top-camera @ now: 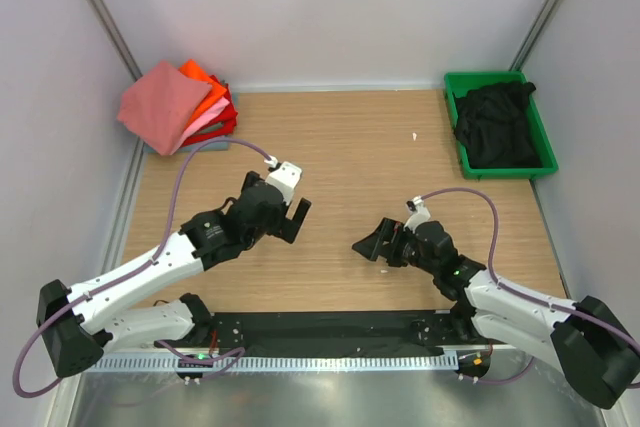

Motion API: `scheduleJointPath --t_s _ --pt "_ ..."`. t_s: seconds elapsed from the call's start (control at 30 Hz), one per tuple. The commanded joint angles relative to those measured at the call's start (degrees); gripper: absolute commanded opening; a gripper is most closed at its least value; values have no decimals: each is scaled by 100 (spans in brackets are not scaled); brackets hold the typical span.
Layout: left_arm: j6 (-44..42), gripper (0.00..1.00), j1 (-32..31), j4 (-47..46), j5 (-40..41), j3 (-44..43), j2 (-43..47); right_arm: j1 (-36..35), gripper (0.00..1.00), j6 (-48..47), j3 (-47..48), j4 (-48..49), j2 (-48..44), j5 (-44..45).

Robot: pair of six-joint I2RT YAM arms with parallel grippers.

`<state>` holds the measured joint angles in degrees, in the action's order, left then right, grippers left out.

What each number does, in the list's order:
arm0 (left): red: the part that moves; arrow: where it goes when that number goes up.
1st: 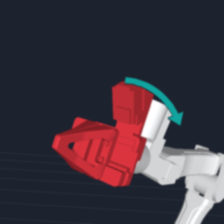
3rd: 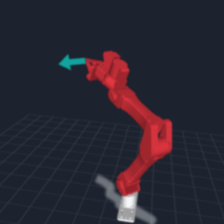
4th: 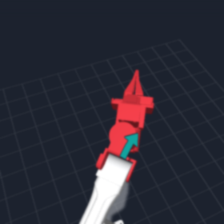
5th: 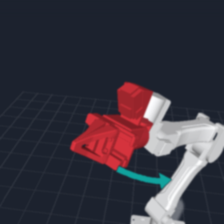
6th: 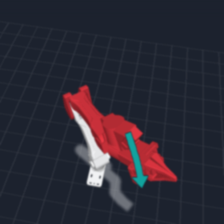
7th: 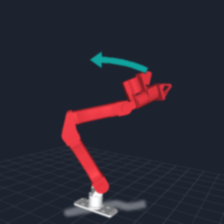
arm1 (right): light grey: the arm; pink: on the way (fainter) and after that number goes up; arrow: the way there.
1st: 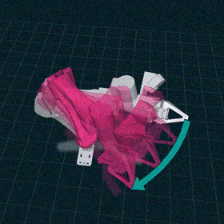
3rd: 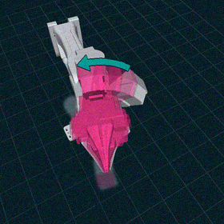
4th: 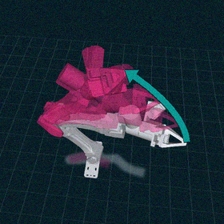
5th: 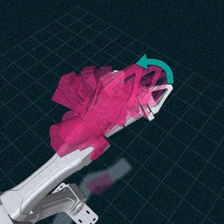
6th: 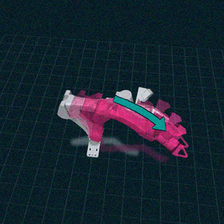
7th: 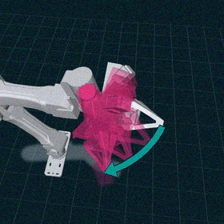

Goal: Fold and stack the t-shirts
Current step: Grab the tshirt from the pile

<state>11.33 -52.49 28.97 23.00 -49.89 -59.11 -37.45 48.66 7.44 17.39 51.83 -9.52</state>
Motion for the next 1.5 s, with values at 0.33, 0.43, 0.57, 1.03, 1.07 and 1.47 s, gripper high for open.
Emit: scheduleJointPath --t_s 0.33,0.43,0.57,1.03,1.07,1.47 --pt "202 100 -24 354 1291 -425 -241 -25 100 55 55 11 -111 144" --pt "430 100 -24 704 1846 -583 -224 -34 100 -145 379 -558 -533 309" --pt "502 100 -24 856 2146 -680 -250 -25 100 -1155 2551 -2918 -1000 1669" --pt "484 100 -24 1014 2165 -785 -320 3566 100 -3250 7691 -5298 2672 2877" --pt "475 100 -24 1014 2147 -786 -320 3674 100 -3223 8067 -5403 3205 2720" --pt "387 100 -24 1031 2068 -803 -434 4457 89 -3100 10135 -5597 6144 1190"
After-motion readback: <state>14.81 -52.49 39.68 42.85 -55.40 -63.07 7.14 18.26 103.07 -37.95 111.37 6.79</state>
